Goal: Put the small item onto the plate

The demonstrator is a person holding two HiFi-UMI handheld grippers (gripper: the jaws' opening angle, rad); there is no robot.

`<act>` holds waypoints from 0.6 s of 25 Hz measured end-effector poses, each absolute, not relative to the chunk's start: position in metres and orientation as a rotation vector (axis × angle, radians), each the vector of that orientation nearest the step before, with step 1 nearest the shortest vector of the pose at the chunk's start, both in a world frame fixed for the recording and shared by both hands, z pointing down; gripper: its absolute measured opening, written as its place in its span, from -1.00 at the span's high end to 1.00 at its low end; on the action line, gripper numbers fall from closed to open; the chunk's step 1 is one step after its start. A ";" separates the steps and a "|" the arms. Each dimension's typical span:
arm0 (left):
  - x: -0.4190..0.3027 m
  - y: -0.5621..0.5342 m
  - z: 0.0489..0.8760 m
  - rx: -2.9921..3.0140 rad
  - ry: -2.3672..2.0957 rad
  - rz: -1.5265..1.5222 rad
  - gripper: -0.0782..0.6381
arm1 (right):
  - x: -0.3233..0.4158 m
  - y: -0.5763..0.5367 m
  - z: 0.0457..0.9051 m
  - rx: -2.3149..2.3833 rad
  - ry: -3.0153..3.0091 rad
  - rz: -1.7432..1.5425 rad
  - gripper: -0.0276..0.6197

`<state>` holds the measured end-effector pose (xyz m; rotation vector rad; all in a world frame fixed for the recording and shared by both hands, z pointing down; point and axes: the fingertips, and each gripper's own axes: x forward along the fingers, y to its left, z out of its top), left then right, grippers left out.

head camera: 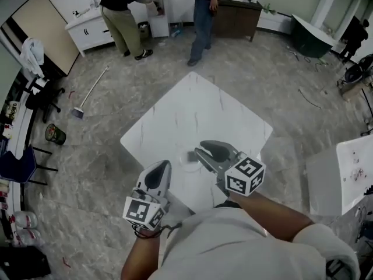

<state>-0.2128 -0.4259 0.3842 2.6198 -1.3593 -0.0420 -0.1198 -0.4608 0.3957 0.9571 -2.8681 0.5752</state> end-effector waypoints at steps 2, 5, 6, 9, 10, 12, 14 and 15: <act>-0.203 -0.422 0.357 2.648 -1.343 -0.049 0.76 | -0.119 -0.447 0.362 0.967 -2.932 0.439 0.66; -0.191 -0.417 0.324 2.695 -1.326 -0.060 0.76 | -0.120 -0.429 0.318 0.977 -3.005 0.266 0.86; -0.188 -0.416 0.313 2.711 -1.327 -0.060 0.77 | -0.120 -0.425 0.307 0.976 -3.022 0.217 0.90; -0.179 -0.413 0.289 2.742 -1.333 -0.069 0.77 | -0.120 -0.412 0.282 0.961 -3.054 0.108 0.91; -0.175 -0.411 0.282 2.749 -1.333 -0.070 0.77 | -0.119 -0.409 0.277 0.958 -3.061 0.091 0.91; -0.170 -0.409 0.270 2.763 -1.334 -0.071 0.77 | -0.118 -0.404 0.267 0.956 -3.074 0.072 0.91; -0.171 -0.408 0.261 2.771 -1.340 -0.077 0.76 | -0.120 -0.402 0.260 0.954 -3.086 0.065 0.91; -0.172 -0.408 0.257 2.773 -1.343 -0.082 0.77 | -0.122 -0.402 0.258 0.952 -3.090 0.060 0.91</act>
